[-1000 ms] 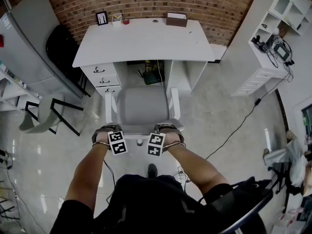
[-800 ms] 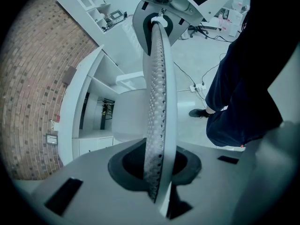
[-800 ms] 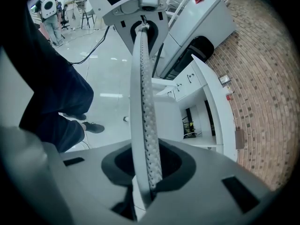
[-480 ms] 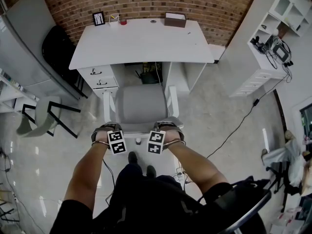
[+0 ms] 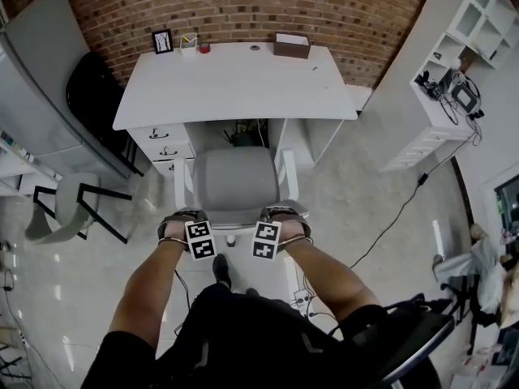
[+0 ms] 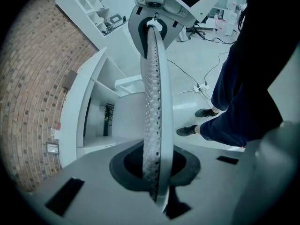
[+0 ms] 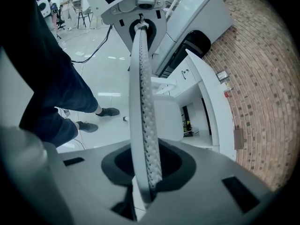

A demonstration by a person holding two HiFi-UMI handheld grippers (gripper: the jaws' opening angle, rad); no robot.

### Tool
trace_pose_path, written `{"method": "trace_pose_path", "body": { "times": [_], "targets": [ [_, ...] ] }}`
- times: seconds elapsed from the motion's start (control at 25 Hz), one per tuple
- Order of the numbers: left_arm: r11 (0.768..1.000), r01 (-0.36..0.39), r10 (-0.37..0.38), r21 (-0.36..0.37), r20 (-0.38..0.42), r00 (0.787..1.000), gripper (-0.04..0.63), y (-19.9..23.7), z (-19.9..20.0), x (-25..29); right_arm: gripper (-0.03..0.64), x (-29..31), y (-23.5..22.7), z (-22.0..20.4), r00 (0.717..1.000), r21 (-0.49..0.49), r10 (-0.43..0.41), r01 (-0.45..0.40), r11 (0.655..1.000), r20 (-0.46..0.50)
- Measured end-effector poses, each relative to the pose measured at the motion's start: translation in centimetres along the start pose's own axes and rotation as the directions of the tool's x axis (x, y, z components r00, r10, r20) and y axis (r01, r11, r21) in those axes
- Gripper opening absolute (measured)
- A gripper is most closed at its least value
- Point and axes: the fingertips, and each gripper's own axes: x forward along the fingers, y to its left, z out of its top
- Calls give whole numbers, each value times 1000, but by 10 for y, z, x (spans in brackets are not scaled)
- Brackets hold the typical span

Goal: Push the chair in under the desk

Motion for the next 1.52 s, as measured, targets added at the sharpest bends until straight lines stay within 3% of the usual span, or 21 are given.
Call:
{"method": "trace_pose_path", "body": {
  "times": [1.12, 1.52],
  "targets": [
    [999, -15, 13, 42, 41, 999, 34, 98, -9, 29, 71, 41, -90, 6, 999, 26, -30, 31, 999, -40],
    [1000, 19, -21, 22, 91, 996, 34, 109, -6, 32, 72, 47, -101, 4, 998, 33, -4, 6, 999, -60]
  ]
}}
